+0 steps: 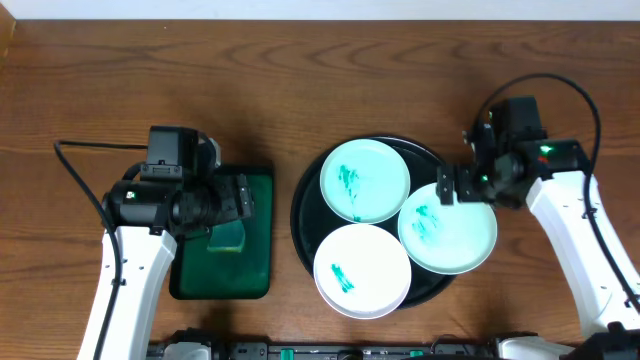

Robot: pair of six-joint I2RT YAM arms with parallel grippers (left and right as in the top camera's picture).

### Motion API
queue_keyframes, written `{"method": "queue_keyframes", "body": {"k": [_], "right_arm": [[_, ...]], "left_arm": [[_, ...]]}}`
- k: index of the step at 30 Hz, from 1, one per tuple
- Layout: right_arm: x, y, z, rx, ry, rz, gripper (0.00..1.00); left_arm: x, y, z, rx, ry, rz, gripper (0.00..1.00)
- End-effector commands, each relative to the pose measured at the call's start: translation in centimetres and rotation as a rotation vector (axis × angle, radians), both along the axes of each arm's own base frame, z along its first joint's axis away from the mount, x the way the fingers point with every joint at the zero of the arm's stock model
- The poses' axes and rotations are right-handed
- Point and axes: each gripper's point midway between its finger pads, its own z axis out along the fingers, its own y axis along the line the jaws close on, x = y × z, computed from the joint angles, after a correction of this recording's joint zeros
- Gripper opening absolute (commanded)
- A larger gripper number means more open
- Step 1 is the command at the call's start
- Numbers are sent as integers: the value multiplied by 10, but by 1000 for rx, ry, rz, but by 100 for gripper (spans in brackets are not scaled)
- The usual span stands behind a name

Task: Clean dirty plates on tray and stack at the side
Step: 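Reach the right gripper to the top-left plate rim and grip it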

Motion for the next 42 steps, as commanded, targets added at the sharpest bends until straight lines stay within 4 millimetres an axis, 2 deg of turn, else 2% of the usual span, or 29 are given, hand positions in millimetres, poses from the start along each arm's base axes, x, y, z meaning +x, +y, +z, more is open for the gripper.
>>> {"method": "queue_keyframes", "body": {"k": [1,2,3,8,14,26,27,29,30,31,32,33,40,41,42], "right_arm": [[13,29,10,-1,-81,86,99],[14,37,8,0,-85,109,99],[13,55,3,0,-81,168,99],[1,86,-9,-17,-4,269,99],[-16,124,0,92,48,363,99],[-15,129,-3,93,31,398,99],[-15,128,-3,91,35,389,93],[-14,128,-3,95,37,358,64],[-13,129,-3,97,34,356,59],[-12,129,-2,98,28,357,67],[-10,129,-2,95,19,356,81],[-7,128,-2,87,8,353,82],[28,139,-13,85,-68,379,72],[33,140,-16,83,-59,372,72],[43,138,-27,79,-28,326,78]], "left_arm": [[7,3,8,18,-36,-10,85],[7,3,8,18,-36,-10,85],[7,3,8,18,-38,-10,85],[7,3,8,18,-39,-10,85],[8,3,8,18,-39,-10,85],[7,3,8,18,-39,-11,85],[7,3,8,18,-39,-11,85],[7,3,8,18,-39,-11,85],[7,3,8,18,-39,-10,85],[7,3,8,18,-39,-11,85],[7,3,8,18,-39,-10,85],[7,3,8,17,-39,-10,85],[7,3,8,18,-36,-10,85],[7,3,8,17,-36,-10,85],[7,3,8,18,-36,-10,85]]}}
